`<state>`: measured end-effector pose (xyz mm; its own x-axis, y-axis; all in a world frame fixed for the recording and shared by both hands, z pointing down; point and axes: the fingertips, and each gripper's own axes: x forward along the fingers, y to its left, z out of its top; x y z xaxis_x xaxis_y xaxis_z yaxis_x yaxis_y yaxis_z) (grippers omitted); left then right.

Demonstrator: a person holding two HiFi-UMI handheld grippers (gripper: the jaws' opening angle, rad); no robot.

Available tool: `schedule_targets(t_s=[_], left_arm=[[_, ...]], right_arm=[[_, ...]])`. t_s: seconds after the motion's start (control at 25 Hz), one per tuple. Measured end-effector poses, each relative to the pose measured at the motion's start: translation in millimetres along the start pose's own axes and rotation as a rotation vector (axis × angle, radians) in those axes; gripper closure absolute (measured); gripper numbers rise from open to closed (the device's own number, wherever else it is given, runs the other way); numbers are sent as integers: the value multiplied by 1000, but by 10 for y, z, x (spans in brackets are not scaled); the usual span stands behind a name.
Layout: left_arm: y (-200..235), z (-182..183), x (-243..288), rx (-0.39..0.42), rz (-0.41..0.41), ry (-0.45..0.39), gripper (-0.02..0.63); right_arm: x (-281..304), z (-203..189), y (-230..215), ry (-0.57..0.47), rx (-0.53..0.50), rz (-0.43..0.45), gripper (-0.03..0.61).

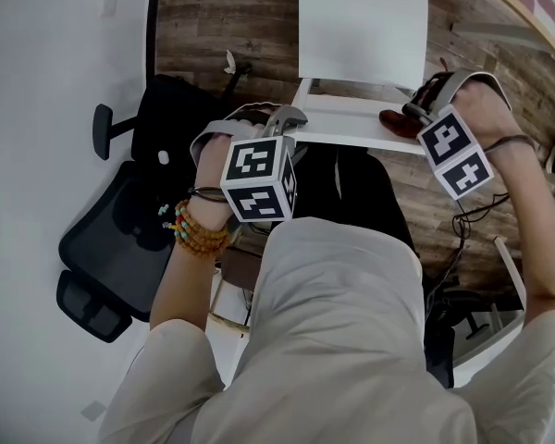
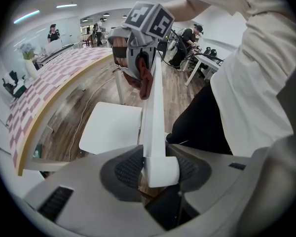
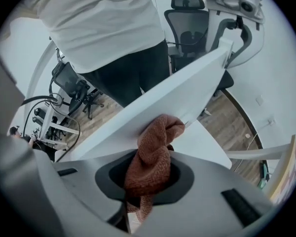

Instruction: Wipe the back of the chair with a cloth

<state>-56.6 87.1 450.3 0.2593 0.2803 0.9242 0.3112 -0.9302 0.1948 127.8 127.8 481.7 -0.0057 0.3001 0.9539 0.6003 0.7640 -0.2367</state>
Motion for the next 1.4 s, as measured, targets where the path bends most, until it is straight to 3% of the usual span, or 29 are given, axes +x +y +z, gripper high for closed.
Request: schedule_targets(t_s=[0.96, 1.4], left_arm=[[4, 33, 16, 8, 5, -21, 428], [1, 15, 20, 6, 8, -31, 428]], right_arm=[[951, -273, -107, -1, -20, 165, 495], [1235, -371, -93, -13, 1, 193, 495]])
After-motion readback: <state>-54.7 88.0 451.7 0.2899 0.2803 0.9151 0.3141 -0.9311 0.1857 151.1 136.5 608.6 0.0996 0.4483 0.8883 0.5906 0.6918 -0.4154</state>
